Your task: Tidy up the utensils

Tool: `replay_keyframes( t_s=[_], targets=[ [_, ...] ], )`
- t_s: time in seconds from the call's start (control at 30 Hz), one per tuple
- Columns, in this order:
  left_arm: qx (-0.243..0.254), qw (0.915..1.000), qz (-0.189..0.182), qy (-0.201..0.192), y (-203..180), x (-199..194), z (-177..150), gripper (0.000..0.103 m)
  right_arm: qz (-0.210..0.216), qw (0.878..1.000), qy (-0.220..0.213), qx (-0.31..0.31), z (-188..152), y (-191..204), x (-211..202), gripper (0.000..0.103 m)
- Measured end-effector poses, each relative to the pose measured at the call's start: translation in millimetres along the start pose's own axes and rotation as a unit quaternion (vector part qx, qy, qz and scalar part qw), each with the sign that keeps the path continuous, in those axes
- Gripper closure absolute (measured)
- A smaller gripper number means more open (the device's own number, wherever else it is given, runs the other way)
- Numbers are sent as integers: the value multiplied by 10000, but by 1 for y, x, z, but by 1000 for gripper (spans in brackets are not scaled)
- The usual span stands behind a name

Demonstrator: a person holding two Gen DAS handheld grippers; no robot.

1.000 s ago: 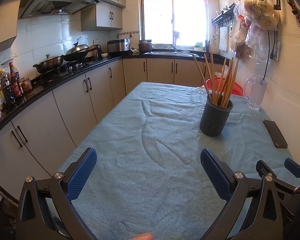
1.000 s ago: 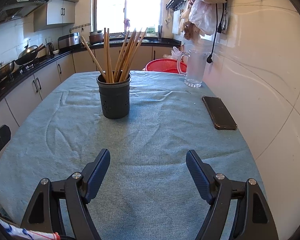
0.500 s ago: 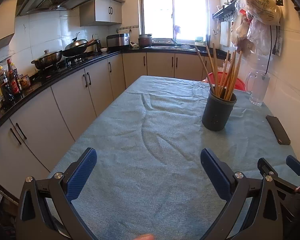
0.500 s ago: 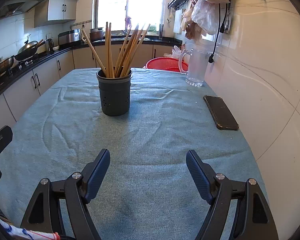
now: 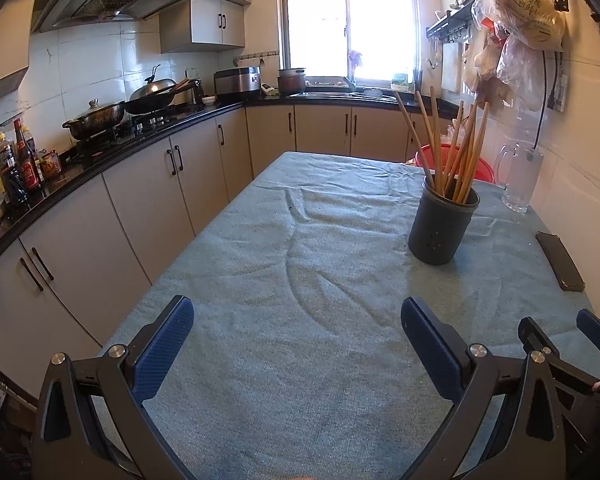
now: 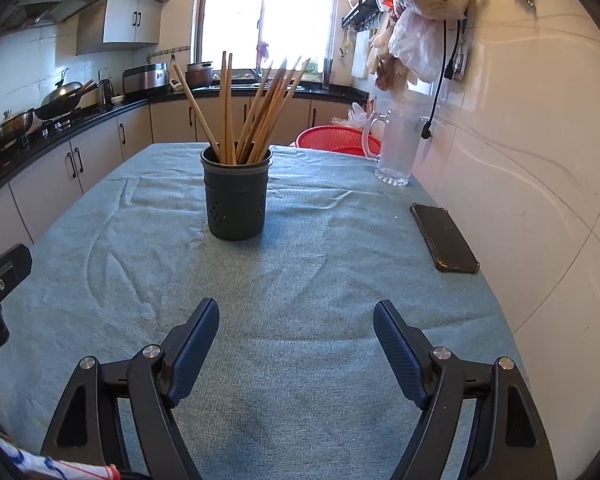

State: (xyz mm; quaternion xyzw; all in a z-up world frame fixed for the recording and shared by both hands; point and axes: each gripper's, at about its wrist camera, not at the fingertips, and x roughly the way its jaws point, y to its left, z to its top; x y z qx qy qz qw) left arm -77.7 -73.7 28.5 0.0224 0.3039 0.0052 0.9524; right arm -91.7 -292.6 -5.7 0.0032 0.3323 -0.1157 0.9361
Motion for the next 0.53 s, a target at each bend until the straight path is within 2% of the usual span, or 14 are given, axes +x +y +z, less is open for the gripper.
replay_keyframes(
  t_s=[0.53],
  targets=[
    [138,9998,-88,65,-9,5,-2,0,-5,9996,282,37,-1,-3,11,20]
  ],
)
